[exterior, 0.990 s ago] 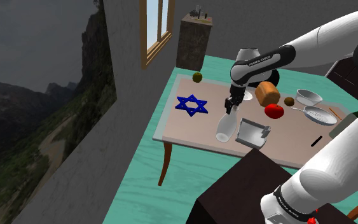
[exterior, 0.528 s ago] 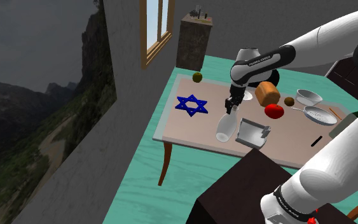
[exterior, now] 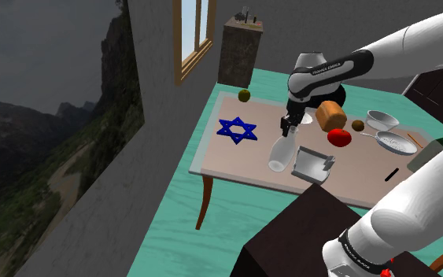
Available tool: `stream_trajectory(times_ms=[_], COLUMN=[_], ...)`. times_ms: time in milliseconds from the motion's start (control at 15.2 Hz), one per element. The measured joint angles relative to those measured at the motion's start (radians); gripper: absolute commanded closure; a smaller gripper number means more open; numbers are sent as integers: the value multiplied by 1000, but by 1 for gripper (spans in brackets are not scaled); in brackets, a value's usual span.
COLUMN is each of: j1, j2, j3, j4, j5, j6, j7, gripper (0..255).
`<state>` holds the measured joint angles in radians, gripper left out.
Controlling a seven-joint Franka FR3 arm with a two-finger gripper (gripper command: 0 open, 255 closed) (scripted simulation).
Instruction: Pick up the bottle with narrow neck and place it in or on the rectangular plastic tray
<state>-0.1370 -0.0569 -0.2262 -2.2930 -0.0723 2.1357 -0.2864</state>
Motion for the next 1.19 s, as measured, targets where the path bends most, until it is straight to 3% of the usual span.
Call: stream_trajectory(times_ms=[1188], j1=[3], j2=[-101], j3=[9], j4=[143], j5=[-13], j6=[-243], j7=[4], gripper=[255])
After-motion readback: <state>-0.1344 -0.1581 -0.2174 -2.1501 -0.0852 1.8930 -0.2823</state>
